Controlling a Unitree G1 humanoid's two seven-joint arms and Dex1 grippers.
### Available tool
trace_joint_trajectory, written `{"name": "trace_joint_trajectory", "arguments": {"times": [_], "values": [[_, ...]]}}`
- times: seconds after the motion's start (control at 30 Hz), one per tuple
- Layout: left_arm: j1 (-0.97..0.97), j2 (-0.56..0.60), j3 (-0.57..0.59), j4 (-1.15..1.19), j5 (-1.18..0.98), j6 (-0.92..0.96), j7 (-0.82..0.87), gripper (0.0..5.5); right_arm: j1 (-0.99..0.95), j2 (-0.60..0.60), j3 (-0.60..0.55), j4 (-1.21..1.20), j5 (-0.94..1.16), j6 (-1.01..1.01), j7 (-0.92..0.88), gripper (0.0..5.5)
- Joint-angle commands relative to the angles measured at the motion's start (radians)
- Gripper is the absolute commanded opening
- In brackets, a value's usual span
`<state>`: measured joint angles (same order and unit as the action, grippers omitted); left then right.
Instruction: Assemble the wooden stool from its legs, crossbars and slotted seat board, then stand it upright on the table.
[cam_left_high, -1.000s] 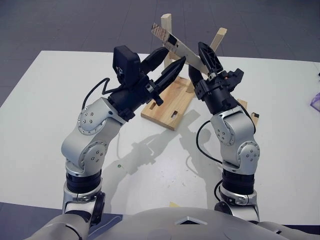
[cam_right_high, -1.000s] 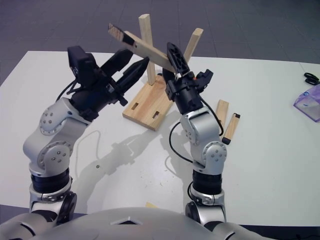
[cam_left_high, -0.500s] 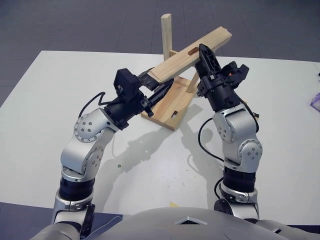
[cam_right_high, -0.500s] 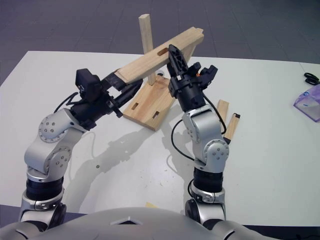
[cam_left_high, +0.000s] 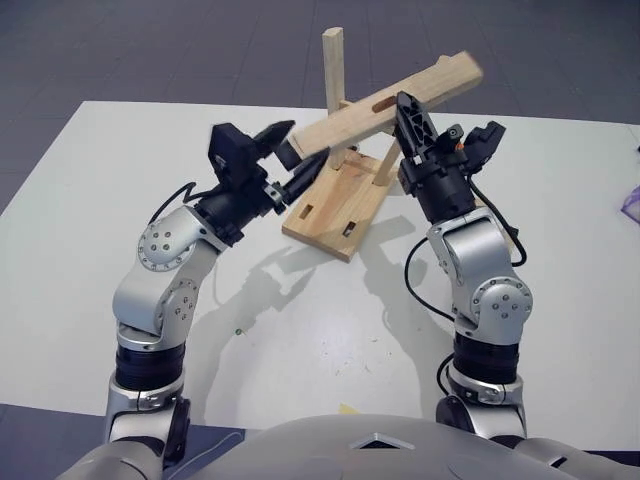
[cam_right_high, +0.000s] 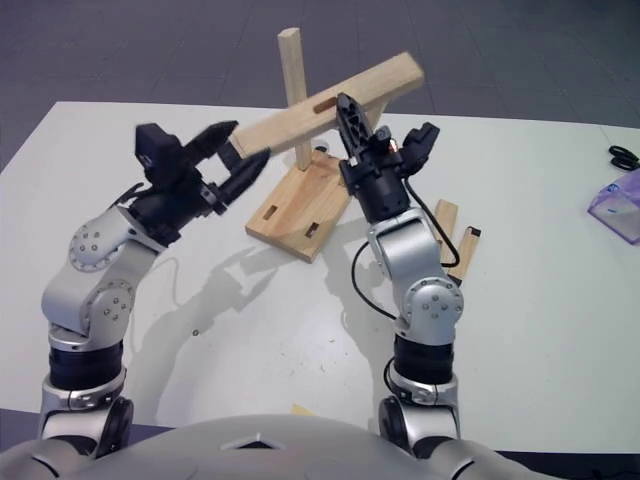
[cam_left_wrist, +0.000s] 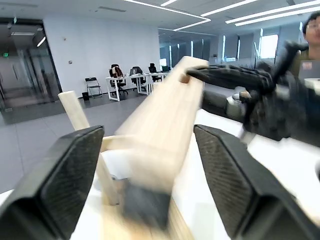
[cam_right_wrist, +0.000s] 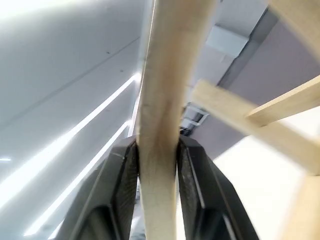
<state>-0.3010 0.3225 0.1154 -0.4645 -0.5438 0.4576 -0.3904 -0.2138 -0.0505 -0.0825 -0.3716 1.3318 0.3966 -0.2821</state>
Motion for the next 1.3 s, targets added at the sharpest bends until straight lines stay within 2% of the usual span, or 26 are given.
{"name": "trace_joint_trajectory", "arguments": {"times": [0.03,0.13,0.3,0.43,0.63,0.83,1.07,1.17,1.3], "values": [[-0.037,0.023,0.055,0.011,-0.022,0.034,0.030,4.12,0.072,-0.048,-0.021,0.011,-0.138,0.013,0.008,1.04],[-0.014,0.028,0.020,0.021,0.033,0.023,0.039,4.64,0.071,-0.048,-0.023,0.022,-0.196,0.017,0.026,1.03],[0.037,0.046,-0.132,0.100,0.251,-0.037,0.066,5.39,0.076,-0.045,-0.011,0.006,-0.269,0.038,0.056,1.03],[0.096,0.046,-0.180,0.188,0.403,-0.092,0.139,5.40,0.063,-0.048,-0.012,0.021,-0.285,0.083,0.075,1.03],[0.060,-0.002,-0.154,0.378,0.493,-0.164,0.235,5.40,0.058,-0.059,-0.022,0.032,-0.308,0.162,0.064,1.03],[-0.001,-0.024,-0.170,0.669,0.562,-0.256,0.257,5.40,0.031,-0.095,-0.007,0.072,-0.510,0.177,0.021,1.03],[0.072,-0.082,-0.170,0.642,0.544,-0.287,0.244,5.40,-0.014,-0.248,0.044,0.109,-0.810,0.190,0.040,1.03],[0.113,-0.091,-0.172,0.592,0.544,-0.273,0.243,5.40,-0.016,-0.237,0.042,0.124,-0.866,0.148,0.071,1.03],[0.134,-0.099,-0.180,0.547,0.547,-0.251,0.238,5.40,0.007,-0.206,0.007,0.176,-0.814,0.139,0.186,1.03]]}}
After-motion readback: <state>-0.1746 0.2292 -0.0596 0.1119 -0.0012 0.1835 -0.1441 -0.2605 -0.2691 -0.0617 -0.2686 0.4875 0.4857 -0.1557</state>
